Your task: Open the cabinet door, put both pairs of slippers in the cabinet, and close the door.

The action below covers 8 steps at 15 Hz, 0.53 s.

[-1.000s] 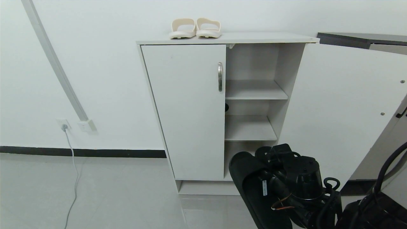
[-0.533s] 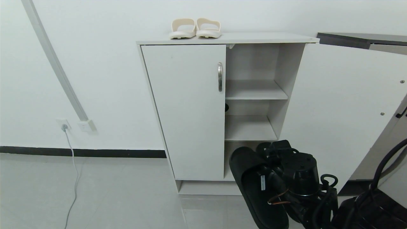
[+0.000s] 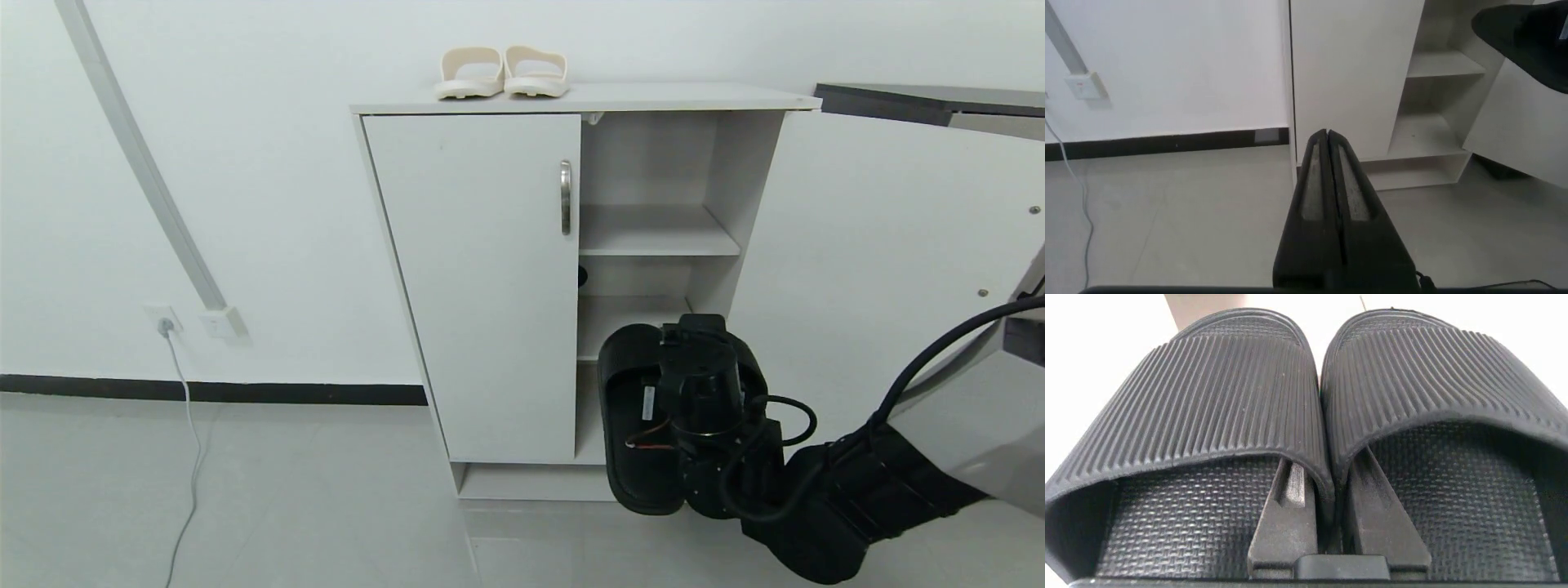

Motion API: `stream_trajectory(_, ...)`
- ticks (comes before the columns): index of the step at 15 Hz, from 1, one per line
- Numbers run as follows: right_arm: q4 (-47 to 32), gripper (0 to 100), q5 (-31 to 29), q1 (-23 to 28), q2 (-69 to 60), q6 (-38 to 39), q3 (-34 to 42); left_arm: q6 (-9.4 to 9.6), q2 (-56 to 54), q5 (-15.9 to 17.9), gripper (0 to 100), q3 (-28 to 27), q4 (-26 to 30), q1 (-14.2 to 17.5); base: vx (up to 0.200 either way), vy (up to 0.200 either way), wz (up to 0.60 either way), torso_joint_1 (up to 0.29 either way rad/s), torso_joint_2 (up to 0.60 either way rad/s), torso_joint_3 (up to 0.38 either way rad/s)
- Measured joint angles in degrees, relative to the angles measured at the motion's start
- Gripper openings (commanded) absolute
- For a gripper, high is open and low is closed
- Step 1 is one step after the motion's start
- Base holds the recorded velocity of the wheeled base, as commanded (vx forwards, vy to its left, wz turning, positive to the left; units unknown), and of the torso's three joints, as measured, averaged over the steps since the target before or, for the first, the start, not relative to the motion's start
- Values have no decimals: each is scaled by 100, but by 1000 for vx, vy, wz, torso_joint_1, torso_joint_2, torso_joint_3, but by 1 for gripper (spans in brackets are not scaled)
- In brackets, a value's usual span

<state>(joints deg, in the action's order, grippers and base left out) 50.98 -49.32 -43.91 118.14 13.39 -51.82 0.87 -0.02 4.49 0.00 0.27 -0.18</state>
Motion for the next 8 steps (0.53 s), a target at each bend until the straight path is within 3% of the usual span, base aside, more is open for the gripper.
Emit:
stream_trajectory(2,-21,0,-5,-7,63,7,-88,0,2,0,0,0,0,0,0,0,0,0,0,0)
stream_trajectory(8,-13,0,-5,-10,219,7,-99,2,2,-2,0,0,0,7,0,-200,0,3,1,2)
